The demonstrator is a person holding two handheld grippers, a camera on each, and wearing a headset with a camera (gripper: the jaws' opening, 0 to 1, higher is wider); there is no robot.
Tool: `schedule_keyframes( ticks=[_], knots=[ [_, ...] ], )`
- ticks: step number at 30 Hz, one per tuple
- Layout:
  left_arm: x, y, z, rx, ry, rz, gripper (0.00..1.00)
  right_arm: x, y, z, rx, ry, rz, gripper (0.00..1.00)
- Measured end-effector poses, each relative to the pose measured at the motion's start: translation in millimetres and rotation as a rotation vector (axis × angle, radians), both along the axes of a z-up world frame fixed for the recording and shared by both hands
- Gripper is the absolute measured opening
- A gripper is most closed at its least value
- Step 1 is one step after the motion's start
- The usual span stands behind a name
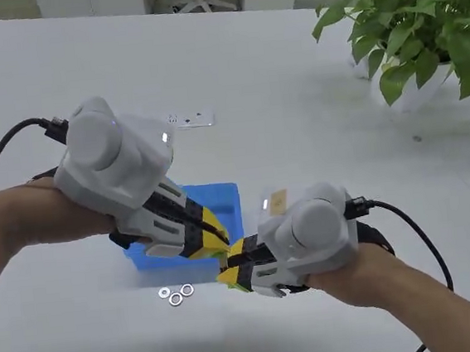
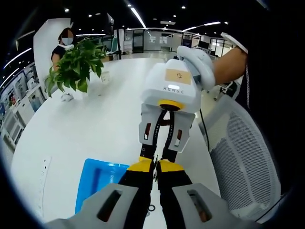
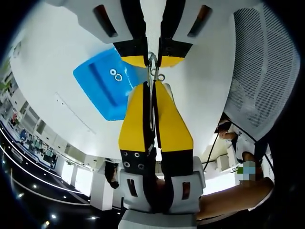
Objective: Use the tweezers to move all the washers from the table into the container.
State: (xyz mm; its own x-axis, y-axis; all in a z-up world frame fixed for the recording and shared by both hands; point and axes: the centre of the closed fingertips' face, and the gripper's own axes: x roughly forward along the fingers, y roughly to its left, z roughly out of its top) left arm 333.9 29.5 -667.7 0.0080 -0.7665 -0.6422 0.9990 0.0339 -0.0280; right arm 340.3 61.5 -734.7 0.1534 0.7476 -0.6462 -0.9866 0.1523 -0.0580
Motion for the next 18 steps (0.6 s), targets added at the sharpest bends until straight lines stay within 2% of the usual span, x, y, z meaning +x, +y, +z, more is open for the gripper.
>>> schedule_keyframes(
  ticks=[12, 18],
  knots=[
    [20.3, 15.0, 17.8, -0.010, -0.040, 0.036, 0.07, 21.3, 15.3, 17.7, -0.004, -0.036, 0.033, 0.09],
    [30.7, 23.4, 20.8, -0.009, -0.050, 0.050, 0.07, 32.0, 23.9, 20.9, -0.002, -0.046, 0.046, 0.09]
  ],
)
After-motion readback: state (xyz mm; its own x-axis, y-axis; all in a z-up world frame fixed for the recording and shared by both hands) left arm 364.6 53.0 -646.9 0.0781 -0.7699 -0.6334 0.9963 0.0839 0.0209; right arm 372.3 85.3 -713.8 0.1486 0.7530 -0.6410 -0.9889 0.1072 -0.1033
